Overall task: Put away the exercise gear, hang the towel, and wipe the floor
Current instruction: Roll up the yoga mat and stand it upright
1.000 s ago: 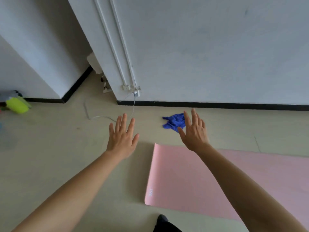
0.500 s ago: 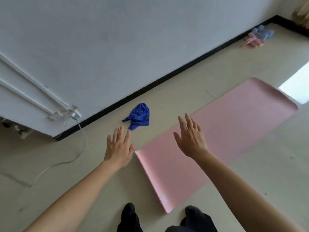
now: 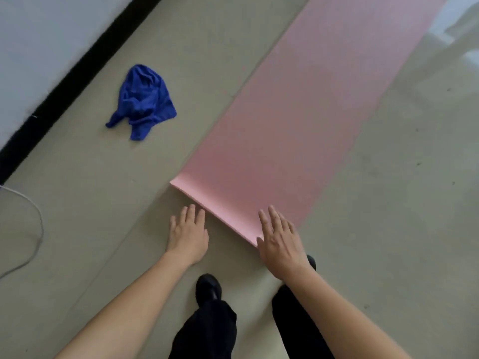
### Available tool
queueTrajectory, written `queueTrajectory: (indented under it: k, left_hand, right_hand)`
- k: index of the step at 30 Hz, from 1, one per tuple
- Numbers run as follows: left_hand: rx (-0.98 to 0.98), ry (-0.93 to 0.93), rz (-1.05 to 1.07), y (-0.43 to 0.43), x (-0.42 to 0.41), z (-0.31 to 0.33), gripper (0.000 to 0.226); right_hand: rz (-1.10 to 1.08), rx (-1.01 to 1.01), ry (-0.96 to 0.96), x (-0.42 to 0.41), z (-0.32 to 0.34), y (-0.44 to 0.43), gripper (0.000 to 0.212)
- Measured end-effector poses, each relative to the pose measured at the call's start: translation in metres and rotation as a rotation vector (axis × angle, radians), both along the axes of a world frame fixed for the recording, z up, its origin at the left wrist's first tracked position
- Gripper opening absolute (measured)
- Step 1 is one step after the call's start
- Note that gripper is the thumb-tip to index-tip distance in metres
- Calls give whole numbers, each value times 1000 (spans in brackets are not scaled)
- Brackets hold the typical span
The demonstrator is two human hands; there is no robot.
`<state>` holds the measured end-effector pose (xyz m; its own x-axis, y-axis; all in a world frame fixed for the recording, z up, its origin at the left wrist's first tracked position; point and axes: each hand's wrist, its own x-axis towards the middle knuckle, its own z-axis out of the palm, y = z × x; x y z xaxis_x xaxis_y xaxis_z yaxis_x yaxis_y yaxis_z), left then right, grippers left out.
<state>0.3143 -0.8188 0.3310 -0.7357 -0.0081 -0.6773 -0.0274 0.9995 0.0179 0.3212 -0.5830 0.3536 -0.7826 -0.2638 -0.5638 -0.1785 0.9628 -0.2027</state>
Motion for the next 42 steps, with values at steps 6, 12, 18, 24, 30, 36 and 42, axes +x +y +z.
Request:
queueTrajectory:
  k: [6, 12, 18, 24, 30, 36, 42]
  left_hand:
    - [-88, -147, -145, 15, 43, -167, 55]
    - [-93, -142, -261, 35, 25, -305, 96]
    - [-15, 30, -373, 50, -33, -373, 98]
    - [-60, 57, -653, 64, -91, -383, 124]
    - [-64, 87, -621, 91, -118, -371, 68]
    - [-104, -46, -708, 111, -144, -353, 44]
    - [18, -70, -699, 121, -134, -342, 101]
  right_hand:
    - [-78, -62, -269, 58, -156, -12, 80]
    - [-75, -190, -317, 82, -299, -14, 73]
    - [-89, -38, -12, 41, -384, 17, 91]
    - [-254, -88, 115, -10, -401, 49, 77]
    - [-346, -32, 287, -4, -412, 40, 89]
    - [-299, -26, 107, -7, -404, 48, 80]
    - [-370, -142, -140, -39, -388, 104, 82]
